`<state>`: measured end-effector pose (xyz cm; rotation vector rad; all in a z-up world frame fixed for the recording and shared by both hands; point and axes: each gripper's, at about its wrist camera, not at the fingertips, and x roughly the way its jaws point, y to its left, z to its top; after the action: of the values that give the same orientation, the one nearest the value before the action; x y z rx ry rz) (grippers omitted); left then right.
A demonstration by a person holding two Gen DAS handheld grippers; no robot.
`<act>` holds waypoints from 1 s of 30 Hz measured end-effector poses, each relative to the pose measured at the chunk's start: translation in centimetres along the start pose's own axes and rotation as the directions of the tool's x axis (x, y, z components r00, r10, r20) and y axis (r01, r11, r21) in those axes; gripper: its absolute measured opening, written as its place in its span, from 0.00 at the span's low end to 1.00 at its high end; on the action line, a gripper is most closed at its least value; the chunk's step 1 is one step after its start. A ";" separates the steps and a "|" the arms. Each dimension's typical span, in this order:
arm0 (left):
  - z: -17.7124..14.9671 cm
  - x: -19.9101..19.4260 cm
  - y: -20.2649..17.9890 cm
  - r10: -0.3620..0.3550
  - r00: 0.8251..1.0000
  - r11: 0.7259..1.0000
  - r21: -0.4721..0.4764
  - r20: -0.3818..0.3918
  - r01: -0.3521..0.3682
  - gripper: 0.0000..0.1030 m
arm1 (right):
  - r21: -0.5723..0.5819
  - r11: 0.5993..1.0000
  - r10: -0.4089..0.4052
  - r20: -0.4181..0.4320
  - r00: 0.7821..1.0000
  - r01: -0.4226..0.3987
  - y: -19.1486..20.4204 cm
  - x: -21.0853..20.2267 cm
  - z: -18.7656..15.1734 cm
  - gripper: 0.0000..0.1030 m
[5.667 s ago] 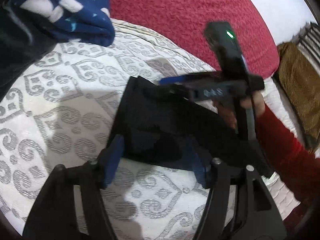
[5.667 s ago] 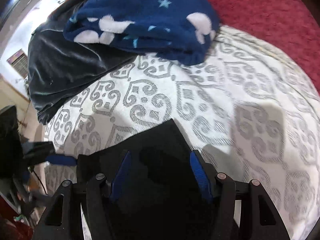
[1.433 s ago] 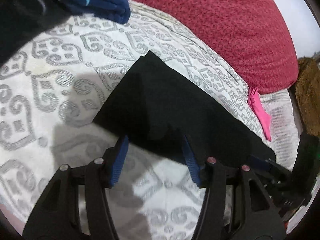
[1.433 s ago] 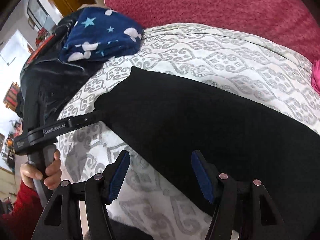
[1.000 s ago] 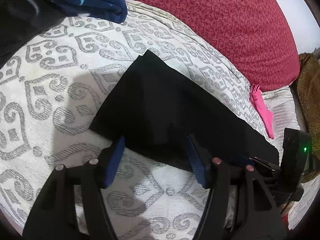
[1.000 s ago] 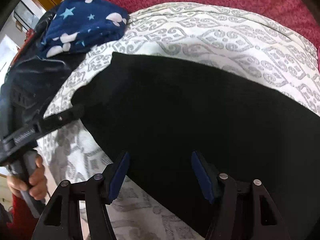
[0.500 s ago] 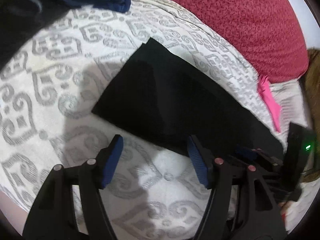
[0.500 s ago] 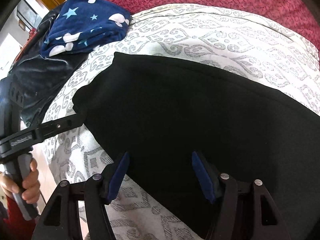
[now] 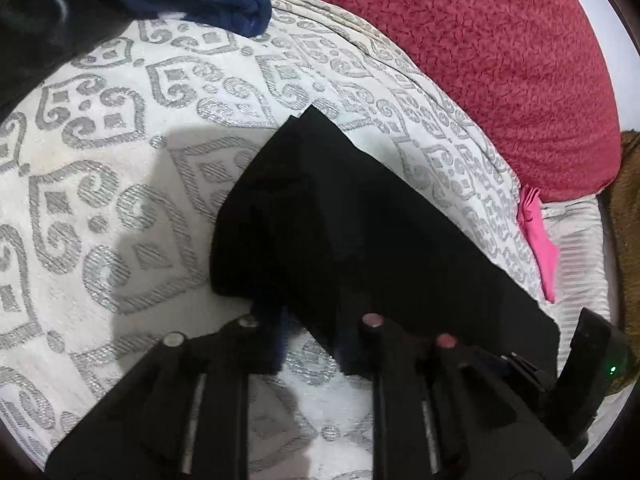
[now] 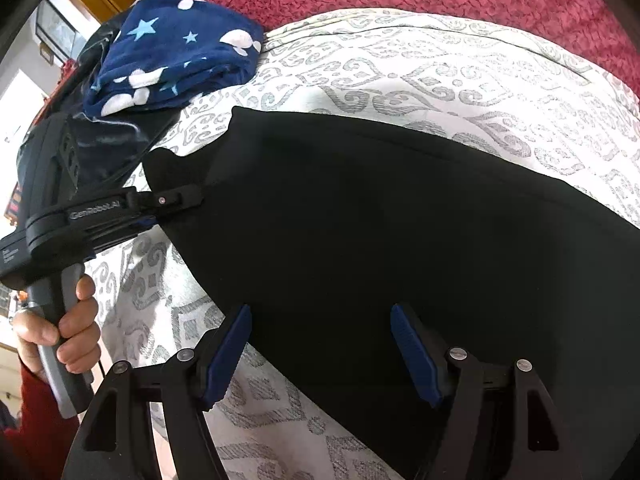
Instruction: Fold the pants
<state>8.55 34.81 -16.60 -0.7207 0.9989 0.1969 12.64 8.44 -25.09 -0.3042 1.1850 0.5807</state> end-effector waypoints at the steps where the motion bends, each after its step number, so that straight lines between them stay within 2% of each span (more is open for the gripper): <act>1: 0.0 -0.1 0.0 -0.007 1.000 1.000 -0.002 0.002 0.007 0.13 | -0.002 1.000 0.000 0.001 1.000 0.000 0.0 0.0 0.0 0.72; 7: -0.5 -0.9 -1.7 0.050 0.998 0.996 0.066 0.034 -0.052 0.09 | 0.038 0.999 0.016 0.005 1.000 -0.016 -0.3 -0.6 -0.1 0.72; 15: -0.4 -2.7 -4.8 0.070 0.993 0.985 0.151 0.098 -0.084 0.07 | 0.140 0.990 -0.004 0.053 0.999 -0.004 -3.2 -3.6 -1.1 0.72; 20: -0.9 -3.2 -8.1 0.072 0.990 0.968 0.231 0.125 -0.099 0.07 | 0.202 0.979 -0.014 0.106 0.994 -0.008 -5.7 -6.1 -2.1 0.72; 21: -1.1 -3.3 -9.0 0.059 0.991 0.964 0.251 0.124 -0.088 0.05 | 0.212 0.977 -0.020 0.118 0.993 -0.006 -6.1 -6.5 -2.3 0.72; 26: -2.7 -2.7 -14.3 0.026 0.993 0.925 0.374 0.111 -0.066 0.05 | 0.283 0.959 -0.043 0.170 0.984 -0.007 -8.8 -8.9 -3.9 0.72; 30: -3.4 -3.1 -15.4 0.028 0.993 0.917 0.392 0.118 -0.072 0.05 | 0.341 0.940 -0.049 0.177 0.983 -0.014 -11.0 -9.9 -5.5 0.72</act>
<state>11.66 21.56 -8.06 -0.3094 0.9151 0.0727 12.15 -6.02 -18.66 0.0347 1.0801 0.3690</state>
